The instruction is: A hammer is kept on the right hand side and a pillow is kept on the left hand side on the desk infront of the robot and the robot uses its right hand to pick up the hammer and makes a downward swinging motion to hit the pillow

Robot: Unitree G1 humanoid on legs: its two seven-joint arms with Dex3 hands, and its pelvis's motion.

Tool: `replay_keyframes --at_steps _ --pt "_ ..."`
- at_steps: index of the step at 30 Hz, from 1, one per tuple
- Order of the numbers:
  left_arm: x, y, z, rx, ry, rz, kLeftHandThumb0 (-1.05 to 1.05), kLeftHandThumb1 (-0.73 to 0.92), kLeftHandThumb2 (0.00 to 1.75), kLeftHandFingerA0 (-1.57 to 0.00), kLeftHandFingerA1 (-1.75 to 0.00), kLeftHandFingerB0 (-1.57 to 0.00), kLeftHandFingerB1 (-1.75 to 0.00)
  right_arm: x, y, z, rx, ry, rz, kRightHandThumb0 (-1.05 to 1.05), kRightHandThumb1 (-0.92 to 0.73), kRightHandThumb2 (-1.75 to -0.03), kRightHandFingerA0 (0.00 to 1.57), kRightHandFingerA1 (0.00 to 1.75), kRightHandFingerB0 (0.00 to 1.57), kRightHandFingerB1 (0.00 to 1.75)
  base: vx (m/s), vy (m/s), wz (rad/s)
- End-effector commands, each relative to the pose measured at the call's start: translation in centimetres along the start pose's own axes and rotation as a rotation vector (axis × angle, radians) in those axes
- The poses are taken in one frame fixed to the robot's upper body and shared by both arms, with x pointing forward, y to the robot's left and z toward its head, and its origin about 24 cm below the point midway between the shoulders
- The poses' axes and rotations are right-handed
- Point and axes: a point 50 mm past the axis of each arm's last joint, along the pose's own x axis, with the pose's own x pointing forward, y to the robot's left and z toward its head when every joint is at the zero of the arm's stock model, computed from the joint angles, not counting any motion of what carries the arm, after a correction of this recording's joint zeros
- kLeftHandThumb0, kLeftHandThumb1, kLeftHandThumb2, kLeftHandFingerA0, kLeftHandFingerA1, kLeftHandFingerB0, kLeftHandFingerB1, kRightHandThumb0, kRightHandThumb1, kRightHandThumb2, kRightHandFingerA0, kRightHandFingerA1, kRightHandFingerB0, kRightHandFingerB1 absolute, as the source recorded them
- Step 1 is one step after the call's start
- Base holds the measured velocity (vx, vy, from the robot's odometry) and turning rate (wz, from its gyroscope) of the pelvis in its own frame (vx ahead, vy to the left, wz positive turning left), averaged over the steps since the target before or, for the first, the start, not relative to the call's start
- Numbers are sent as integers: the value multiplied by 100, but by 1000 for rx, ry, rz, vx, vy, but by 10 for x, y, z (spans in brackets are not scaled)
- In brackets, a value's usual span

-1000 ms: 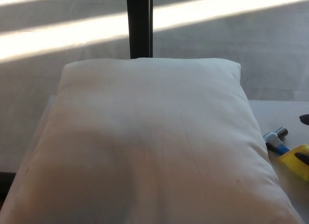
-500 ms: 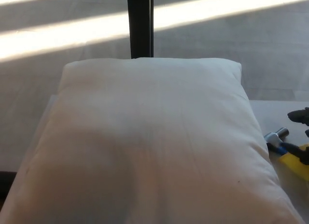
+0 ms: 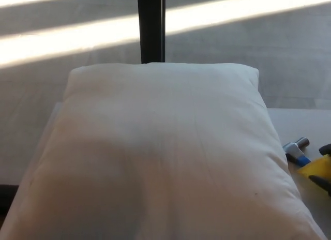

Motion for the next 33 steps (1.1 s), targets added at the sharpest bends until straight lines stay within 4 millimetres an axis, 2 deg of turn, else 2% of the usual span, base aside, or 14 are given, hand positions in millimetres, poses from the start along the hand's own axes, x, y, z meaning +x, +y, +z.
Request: replay_keyframes --at_steps 1,9,10,13,14,19,20,24,25,26,28,30,31,33 --pt "0 0 1 11 -16 5 -62 64 59 -72 -61 -65 -49 -2 10 -33 -21 127 15 -73 -48 -88 1 53 14 48 0 0 0" --pt "0 -3 3 38 -35 -32 -65 65 60 -69 -63 -62 -49 0 23 -26 -127 94 42 -74 -48 -86 10 55 20 47 0 0 0" --pt "0 -5 1 21 -31 -36 -65 64 59 -70 -63 -64 -50 0 26 -22 -179 74 44 -71 -61 -59 16 55 28 35 0 0 0" --pt "0 -5 -2 30 -23 -29 -65 65 60 -72 -61 -63 -48 1 35 -15 -299 53 86 -73 -50 -85 6 55 15 44 0 0 0" --pt "0 -5 -3 16 -18 -28 -67 65 60 -72 -61 -63 -47 0 46 -10 -419 25 120 -70 -64 -59 10 56 20 32 0 0 0" --pt "-1 -3 -4 20 -22 -18 -69 66 60 -73 -60 -66 -48 -3 68 -14 -563 8 179 -69 -60 -59 11 51 21 29 0 0 0" --pt "-1 -3 -5 20 -22 -18 -69 66 60 -74 -61 -66 -48 -4 70 -15 -572 11 189 -37 -33 -94 4 55 0 49 0 0 0" --pt "-1 -3 -6 13 -12 -17 -69 66 60 -72 -60 -62 -46 -6 75 -22 -631 22 196 -37 -33 -93 4 54 0 49 0 0 0" --pt "-1 -3 -6 10 -11 -14 -68 67 60 -72 -61 -63 -46 -6 77 -26 -650 22 191 -68 -56 -57 11 51 19 29 0 0 0" --pt "-1 -4 -6 12 -12 -16 -67 68 61 -71 -60 -61 -46 -7 77 -27 -672 24 191 -37 -33 -93 5 55 0 49 0 0 0" --pt "-1 -3 -5 24 -19 -19 -71 66 60 -70 -59 -61 -46 -8 78 -34 -728 55 190 -66 -58 -59 6 45 17 29 0 0 0" --pt "-1 -2 -5 22 -23 -17 -71 66 60 -71 -60 -61 -46 -8 79 -37 -733 68 184 -36 -37 -95 4 55 0 49 0 0 0" --pt "-1 -2 -5 19 -24 -16 -72 66 60 -71 -61 -62 -47 -8 79 -38 -730 72 181 -61 -60 -59 12 50 18 28 0 0 0" --pt "-1 -2 -5 48 -27 -22 -77 53 80 -66 -65 -55 -53 -9 80 -41 -728 78 175 -64 -48 -80 14 56 12 40 0 0 0"
